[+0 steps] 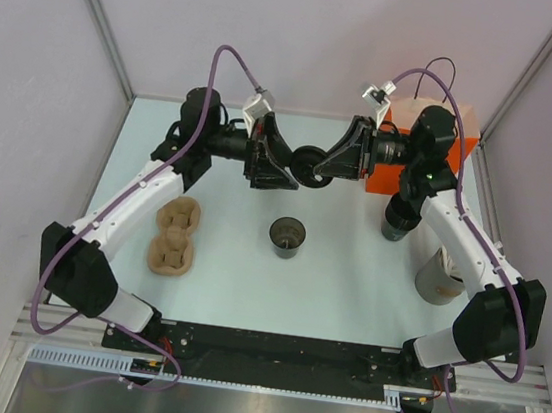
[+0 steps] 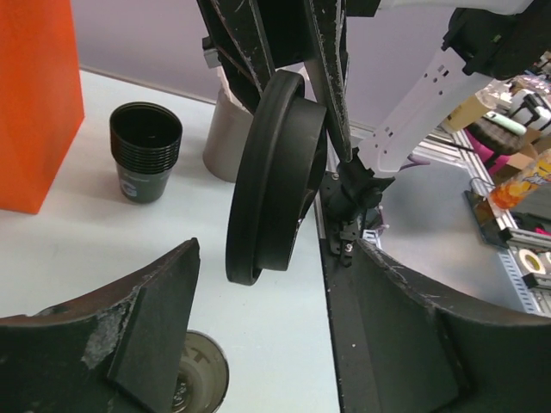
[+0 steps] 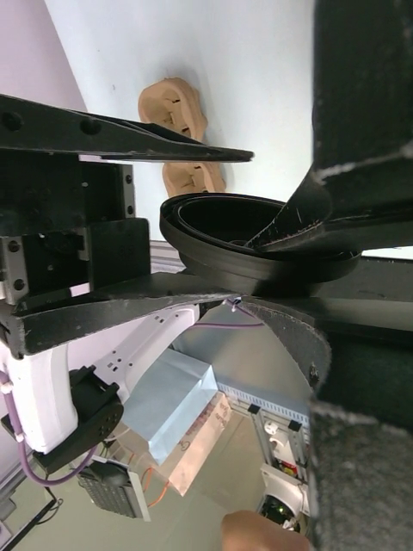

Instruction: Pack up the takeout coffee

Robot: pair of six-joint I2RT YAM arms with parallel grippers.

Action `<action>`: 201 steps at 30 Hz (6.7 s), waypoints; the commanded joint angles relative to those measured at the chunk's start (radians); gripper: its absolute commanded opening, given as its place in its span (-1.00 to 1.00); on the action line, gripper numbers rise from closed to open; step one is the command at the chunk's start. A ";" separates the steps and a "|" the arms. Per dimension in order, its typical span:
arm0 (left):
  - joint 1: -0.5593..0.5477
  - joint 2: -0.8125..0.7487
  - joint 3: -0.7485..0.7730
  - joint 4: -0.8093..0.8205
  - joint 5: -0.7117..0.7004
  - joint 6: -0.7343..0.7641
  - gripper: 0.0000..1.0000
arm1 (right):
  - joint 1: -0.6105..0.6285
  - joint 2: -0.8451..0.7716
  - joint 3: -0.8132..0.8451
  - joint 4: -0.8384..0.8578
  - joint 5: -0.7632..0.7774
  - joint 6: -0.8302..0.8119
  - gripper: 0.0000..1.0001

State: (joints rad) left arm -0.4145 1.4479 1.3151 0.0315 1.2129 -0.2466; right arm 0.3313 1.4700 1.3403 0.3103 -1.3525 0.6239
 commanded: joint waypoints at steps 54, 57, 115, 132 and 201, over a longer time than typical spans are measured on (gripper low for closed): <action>-0.018 0.163 0.240 -0.895 -0.352 0.314 -0.76 | 0.449 -0.166 0.243 -1.274 1.237 -1.602 0.66; -0.017 0.167 0.223 -0.910 -0.334 0.328 -0.77 | 0.561 -0.148 0.177 -1.251 1.394 -1.624 0.58; 0.016 0.115 0.182 -0.941 -0.135 0.386 -0.70 | 0.701 0.021 0.053 -1.044 1.547 -1.684 -1.00; 0.055 0.105 0.176 -0.901 -0.102 0.371 0.25 | 0.739 -0.030 0.054 -1.125 1.504 -1.629 -1.00; 0.477 -0.405 -0.247 -0.318 -0.377 0.270 1.00 | 0.532 0.385 0.356 -1.315 1.060 -1.182 -1.00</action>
State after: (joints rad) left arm 0.0578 1.0641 1.0740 -0.3248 0.8143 0.0299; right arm 0.8497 1.8442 1.6939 -0.9981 -0.3012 -0.5686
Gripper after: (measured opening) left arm 0.996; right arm 0.086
